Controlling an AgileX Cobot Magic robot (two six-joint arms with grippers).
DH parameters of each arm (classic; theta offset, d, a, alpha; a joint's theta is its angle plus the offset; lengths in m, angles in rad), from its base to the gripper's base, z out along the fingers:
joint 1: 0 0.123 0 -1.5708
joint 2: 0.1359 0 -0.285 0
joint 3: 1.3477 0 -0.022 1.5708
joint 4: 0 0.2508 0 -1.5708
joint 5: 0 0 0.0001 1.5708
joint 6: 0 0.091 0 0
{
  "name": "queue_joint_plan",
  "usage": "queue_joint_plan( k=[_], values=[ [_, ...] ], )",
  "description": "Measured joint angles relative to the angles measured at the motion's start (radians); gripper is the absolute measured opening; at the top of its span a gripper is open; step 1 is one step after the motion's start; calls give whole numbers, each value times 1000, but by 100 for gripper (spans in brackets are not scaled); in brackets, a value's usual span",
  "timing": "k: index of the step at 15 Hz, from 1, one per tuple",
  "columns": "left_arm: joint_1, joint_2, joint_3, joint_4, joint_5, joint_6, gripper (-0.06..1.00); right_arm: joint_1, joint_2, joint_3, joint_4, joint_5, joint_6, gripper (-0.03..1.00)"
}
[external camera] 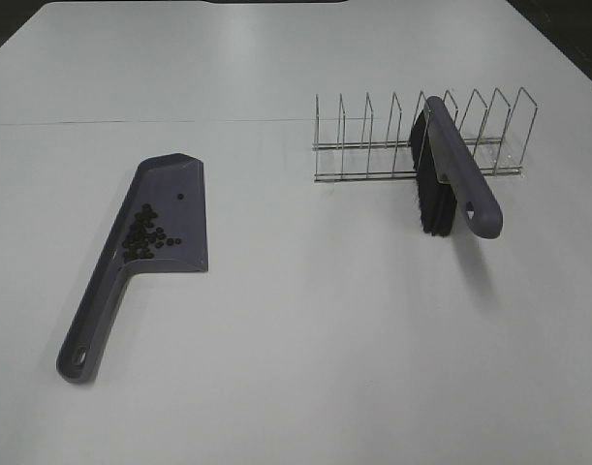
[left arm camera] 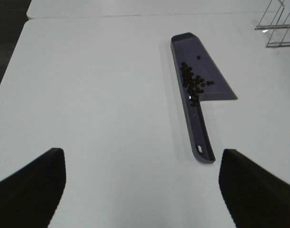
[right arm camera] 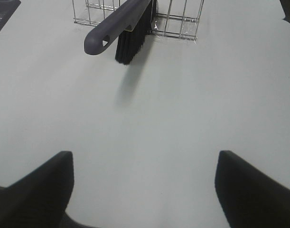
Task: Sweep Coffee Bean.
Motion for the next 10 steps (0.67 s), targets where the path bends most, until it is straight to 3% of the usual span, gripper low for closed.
queue_joint_plan(
  k=[10],
  values=[
    [9, -16, 0, -17, 0, 0, 80, 0, 0, 0, 1, 0, -1, 72]
  ],
)
